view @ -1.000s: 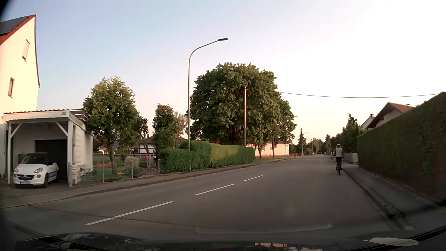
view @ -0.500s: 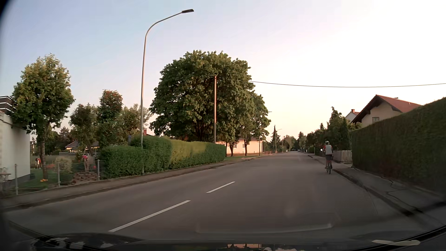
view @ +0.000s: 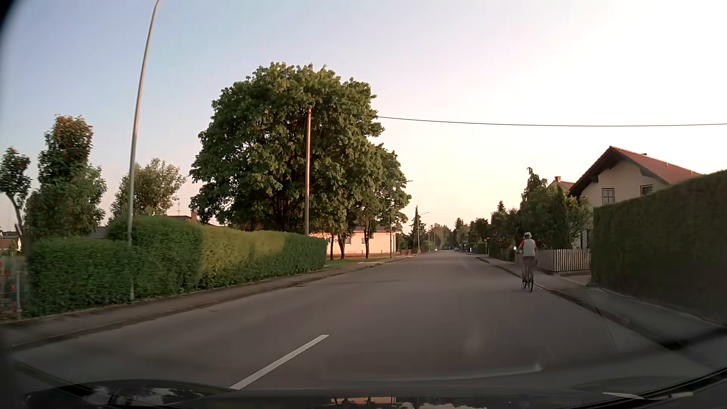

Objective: Follow the waypoints while adhering to traffic rules and regulations

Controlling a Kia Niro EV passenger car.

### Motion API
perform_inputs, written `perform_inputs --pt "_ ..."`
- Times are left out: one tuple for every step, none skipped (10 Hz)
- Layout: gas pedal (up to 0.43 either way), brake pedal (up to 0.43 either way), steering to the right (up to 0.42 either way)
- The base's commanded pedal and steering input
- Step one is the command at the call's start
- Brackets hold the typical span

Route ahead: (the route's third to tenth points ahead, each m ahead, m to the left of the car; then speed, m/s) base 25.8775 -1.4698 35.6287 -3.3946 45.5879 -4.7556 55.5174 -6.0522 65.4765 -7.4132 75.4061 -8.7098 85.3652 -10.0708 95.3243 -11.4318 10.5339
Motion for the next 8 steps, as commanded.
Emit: perform_inputs --pt "0.429 0.012 0.053" --pt "0.429 0.018 0.040" --pt "0.429 0.018 0.024" --pt "0.429 0.012 0.016" --pt "0.429 0.018 0.016" --pt "0.429 0.018 0.015" --pt "0.429 0.018 0.014" --pt "0.429 0.018 0.014"
